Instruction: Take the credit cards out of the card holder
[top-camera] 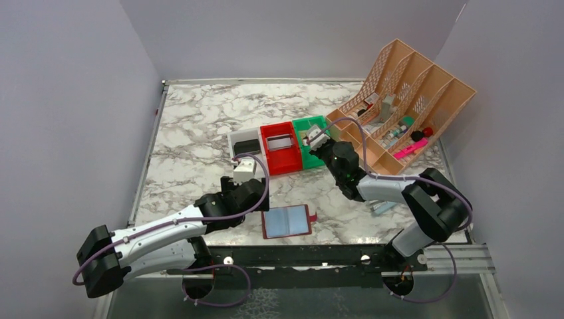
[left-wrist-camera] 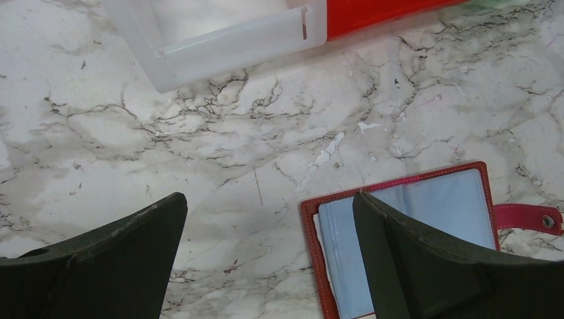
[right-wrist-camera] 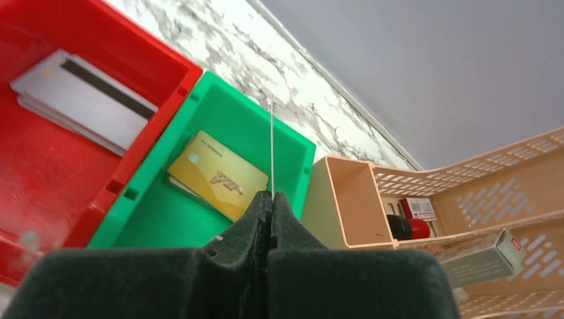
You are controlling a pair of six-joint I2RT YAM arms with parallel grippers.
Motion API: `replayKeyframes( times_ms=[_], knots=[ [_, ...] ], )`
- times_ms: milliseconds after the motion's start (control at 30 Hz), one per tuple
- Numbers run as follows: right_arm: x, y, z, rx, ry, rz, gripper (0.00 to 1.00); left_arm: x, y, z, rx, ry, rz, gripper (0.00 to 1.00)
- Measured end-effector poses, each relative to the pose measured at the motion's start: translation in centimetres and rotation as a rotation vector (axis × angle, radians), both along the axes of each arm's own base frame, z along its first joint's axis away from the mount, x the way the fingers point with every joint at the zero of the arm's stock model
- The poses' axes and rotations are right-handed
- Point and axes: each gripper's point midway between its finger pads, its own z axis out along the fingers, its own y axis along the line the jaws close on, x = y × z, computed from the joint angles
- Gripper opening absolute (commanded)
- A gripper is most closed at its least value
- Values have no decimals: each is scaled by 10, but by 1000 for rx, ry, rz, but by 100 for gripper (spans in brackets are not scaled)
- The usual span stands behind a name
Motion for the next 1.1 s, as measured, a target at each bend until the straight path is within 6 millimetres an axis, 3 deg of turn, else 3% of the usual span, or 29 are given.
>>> replayKeyframes(
  times_ms=[167,500,867,1100],
  knots=[
    [8,1,-19,-145,-2,61,1,-2,3,-3,1,2,-1,99],
    [32,13,-21,-254,-9,140,1,-1,3,-2,-3,-1,0,99],
    [39,7,-72,-398,84,165,5,-1,2,-6,10,11,-3,99],
    [45,9,-86,-480,77,185,9,0,1,-8,13,13,-6,99]
  ],
)
